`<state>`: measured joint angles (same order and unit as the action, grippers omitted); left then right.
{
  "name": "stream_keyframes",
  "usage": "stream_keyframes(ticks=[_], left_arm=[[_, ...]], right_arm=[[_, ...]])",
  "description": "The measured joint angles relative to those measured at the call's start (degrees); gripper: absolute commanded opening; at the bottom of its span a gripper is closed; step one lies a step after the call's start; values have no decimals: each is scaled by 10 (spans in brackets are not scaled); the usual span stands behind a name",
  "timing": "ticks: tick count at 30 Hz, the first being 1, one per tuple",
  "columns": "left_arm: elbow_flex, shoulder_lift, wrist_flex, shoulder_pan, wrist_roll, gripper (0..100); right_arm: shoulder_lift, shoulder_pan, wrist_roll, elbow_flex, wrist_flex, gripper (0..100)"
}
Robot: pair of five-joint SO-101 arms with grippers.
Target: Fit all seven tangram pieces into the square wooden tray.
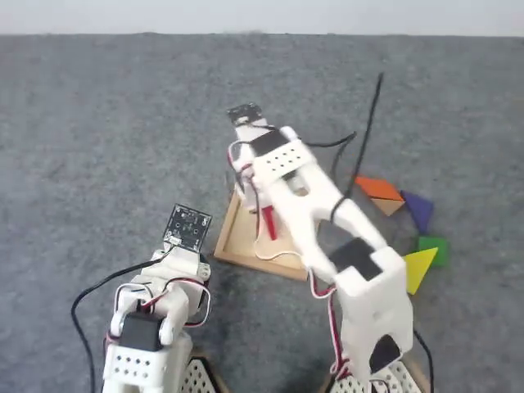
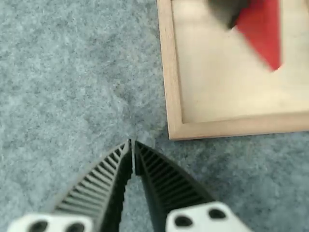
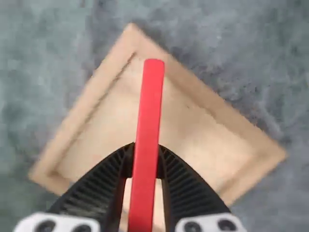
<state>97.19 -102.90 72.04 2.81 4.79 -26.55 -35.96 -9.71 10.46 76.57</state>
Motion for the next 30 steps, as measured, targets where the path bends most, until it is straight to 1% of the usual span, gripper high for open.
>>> stream_keyframes(ticks=[5, 7, 11, 15, 22, 26, 28, 30], left_arm=[[0, 0, 0, 0, 0, 13], [0, 0, 0, 0, 0, 13], [0, 0, 0, 0, 0, 13], [0, 0, 0, 0, 0, 13], [0, 0, 0, 0, 0, 13], [0, 0, 0, 0, 0, 13], [0, 0, 0, 0, 0, 13], [0, 0, 0, 0, 0, 13]], right_arm=[[-17, -64, -124, 22, 6, 13], [-16, -77, -168, 24, -9, 46], [-17, -74, -229, 24, -20, 153], [-17, -77, -244, 24, -20, 206], [-17, -72, -246, 24, -20, 209], [-17, -26, -245, 24, -8, 209], [-14, 4, -231, 24, -2, 202], [-7, 20, -213, 23, 8, 153]])
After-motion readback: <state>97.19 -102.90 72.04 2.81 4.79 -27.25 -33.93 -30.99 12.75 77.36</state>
